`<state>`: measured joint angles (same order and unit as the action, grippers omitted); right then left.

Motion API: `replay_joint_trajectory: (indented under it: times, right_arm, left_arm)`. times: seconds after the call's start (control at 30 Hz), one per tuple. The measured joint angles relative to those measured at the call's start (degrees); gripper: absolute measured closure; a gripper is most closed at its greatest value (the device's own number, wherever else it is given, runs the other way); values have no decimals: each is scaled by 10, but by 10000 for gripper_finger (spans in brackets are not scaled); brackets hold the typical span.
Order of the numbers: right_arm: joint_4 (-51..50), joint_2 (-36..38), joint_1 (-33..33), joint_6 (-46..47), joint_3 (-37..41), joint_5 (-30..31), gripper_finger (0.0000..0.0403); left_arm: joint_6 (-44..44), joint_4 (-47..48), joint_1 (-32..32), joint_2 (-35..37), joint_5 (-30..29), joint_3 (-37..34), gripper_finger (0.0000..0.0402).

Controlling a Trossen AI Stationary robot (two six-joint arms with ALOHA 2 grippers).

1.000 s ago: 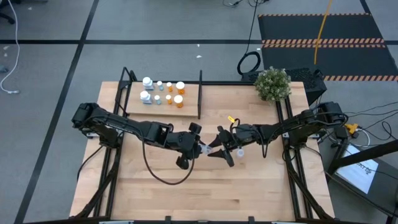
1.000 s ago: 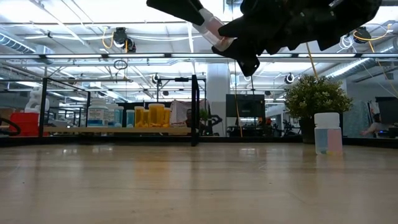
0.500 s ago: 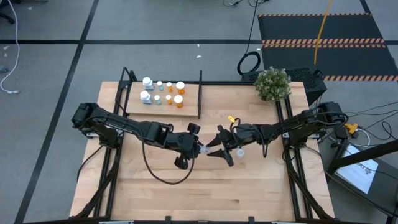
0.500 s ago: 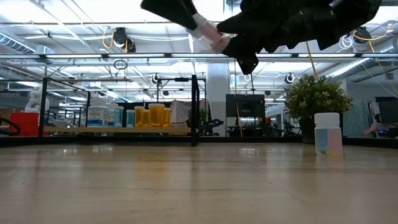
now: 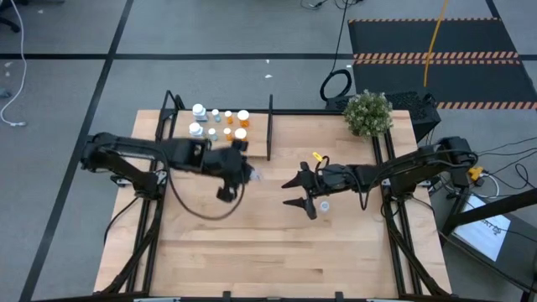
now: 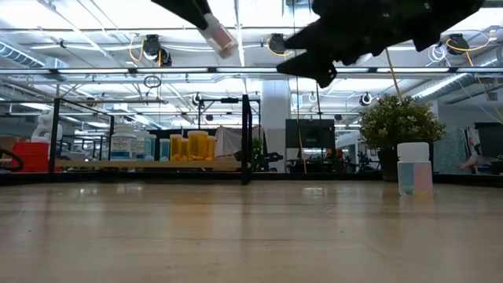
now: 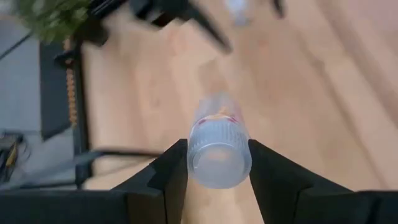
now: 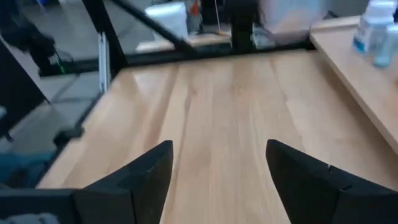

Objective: Pick and place medicine bottles onto shelf by color
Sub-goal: Put the bottom transparent pill bottle on the shelf

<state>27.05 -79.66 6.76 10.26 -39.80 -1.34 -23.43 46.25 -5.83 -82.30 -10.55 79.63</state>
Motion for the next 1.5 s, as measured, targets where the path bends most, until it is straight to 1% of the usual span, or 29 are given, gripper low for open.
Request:
replay_joint_trajectory:
  times: [0.17, 0.33, 0.5, 0.63, 0.7, 0.93, 1.03, 1.13, 1.3, 1.5]
  right_arm:
    - [-74, 30, 0, -9, 1, 0, 155]
    - [-108, 45, 0, -8, 1, -2, 155]
    - [-114, 50, 1, -1, 10, -3, 155]
    - [-114, 55, 1, 4, 26, -2, 156]
    - [-110, 56, 1, 9, 28, -2, 156]
    - [-114, 65, 1, 10, 31, -2, 156]
    - [-114, 66, 1, 10, 31, -3, 156]
    - [-119, 65, 1, 10, 31, -4, 156]
    - [-139, 65, 7, 8, 31, -5, 156]
    - [-139, 65, 16, -5, 31, -6, 156]
  left_arm:
    - [-47, 94, 76, 5, 0, 64, 249]
    - [-132, 105, 166, 0, 0, 97, 249]
    - [-187, 112, 245, -34, 0, 124, 248]
    - [-231, 113, 273, -75, 1, 155, 248]
    - [-252, 118, 281, -106, 0, 182, 248]
    - [-304, 198, 317, -232, -5, 296, 248]
    - [-316, 209, 333, -273, -5, 326, 248]
    - [-332, 212, 347, -295, -6, 335, 248]
    - [-333, 211, 362, -322, 1, 335, 248]
    - [-337, 188, 362, -338, 6, 335, 247]
